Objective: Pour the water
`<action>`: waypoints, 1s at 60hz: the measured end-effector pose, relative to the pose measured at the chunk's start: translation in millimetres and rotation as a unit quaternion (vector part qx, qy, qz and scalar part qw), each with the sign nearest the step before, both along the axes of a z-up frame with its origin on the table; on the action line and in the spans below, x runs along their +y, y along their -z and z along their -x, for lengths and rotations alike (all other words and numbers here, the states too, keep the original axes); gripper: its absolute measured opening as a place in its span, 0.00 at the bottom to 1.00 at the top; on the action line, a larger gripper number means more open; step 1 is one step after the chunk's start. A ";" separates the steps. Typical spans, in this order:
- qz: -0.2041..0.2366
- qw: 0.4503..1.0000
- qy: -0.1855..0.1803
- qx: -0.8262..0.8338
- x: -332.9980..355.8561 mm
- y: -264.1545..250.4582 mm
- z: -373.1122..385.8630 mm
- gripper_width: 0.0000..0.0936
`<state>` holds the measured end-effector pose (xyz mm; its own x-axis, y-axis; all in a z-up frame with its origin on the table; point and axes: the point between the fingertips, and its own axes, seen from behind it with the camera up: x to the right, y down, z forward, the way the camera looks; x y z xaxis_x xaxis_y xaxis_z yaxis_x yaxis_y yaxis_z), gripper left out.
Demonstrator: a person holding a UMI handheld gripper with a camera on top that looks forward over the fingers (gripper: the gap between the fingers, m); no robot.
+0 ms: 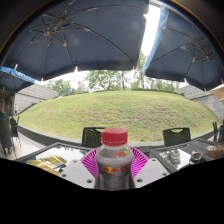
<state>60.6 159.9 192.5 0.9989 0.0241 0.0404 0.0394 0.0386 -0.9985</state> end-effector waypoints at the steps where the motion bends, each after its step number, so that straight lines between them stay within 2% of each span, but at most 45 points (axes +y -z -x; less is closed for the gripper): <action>1: 0.007 1.000 -0.002 0.002 0.8 6.0 -1.7 0.41; 5: 0.035 0.999 -0.007 0.001 0.5 17.7 -11.5 0.40; 6: 0.036 0.999 -0.007 -0.001 8.3 44.3 -0.8 0.41; 15: 0.067 0.997 -0.036 0.010 9.4 80.2 8.3 0.41; 17: 0.051 0.998 -0.035 0.014 9.7 76.9 4.7 0.40; 29: 0.051 0.998 -0.037 0.017 8.3 75.9 5.8 0.42; 39: 0.085 0.996 -0.031 0.013 6.7 81.6 3.4 0.60; 43: 0.099 0.995 -0.017 -0.004 1.4 83.2 -5.9 0.91; 46: 0.093 0.995 -0.011 -0.013 -7.6 75.7 -12.2 0.87; 51: 0.083 0.996 0.000 -0.034 -37.2 61.4 -16.1 0.91; 60: 0.092 0.995 -0.016 -0.042 -108.8 52.5 -5.8 0.90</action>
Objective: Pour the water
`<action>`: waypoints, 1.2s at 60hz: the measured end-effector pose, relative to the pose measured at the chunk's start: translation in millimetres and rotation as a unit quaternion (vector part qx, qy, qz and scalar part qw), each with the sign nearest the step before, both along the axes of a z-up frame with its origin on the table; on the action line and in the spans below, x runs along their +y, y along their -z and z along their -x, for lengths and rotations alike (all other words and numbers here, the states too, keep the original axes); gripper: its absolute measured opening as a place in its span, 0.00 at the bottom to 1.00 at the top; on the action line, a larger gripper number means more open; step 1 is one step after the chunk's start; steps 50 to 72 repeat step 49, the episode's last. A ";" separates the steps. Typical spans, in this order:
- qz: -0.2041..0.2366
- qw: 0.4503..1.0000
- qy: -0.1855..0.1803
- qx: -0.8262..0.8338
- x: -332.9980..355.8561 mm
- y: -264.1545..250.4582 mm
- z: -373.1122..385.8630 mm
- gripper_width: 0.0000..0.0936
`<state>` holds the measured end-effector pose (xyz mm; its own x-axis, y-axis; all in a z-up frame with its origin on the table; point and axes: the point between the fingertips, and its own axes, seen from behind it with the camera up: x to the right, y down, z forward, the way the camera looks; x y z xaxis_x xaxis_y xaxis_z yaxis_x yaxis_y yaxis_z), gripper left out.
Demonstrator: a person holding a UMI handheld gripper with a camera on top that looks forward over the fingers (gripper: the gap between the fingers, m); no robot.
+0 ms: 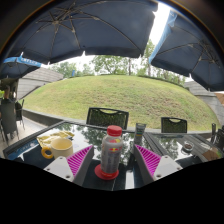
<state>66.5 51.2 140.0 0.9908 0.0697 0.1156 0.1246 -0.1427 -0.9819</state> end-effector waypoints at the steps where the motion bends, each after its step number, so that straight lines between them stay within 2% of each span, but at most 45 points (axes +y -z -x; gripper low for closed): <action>1: 0.005 1.000 -0.003 0.002 -8.2 1.1 2.9 0.90; 7: 0.006 0.999 -0.024 0.028 -55.9 -3.0 23.3 0.90; 15: 0.008 0.998 -0.034 0.059 -95.9 -0.6 44.7 0.90; 21: 0.034 0.997 -0.050 0.039 -109.6 11.1 61.1 0.90; 36: 0.043 0.996 -0.080 -0.004 -114.9 20.3 85.6 0.87; 46: 0.053 0.996 -0.067 -0.011 -110.4 30.8 83.7 0.86; 72: 0.055 0.996 -0.072 -0.005 -109.3 32.9 86.2 0.86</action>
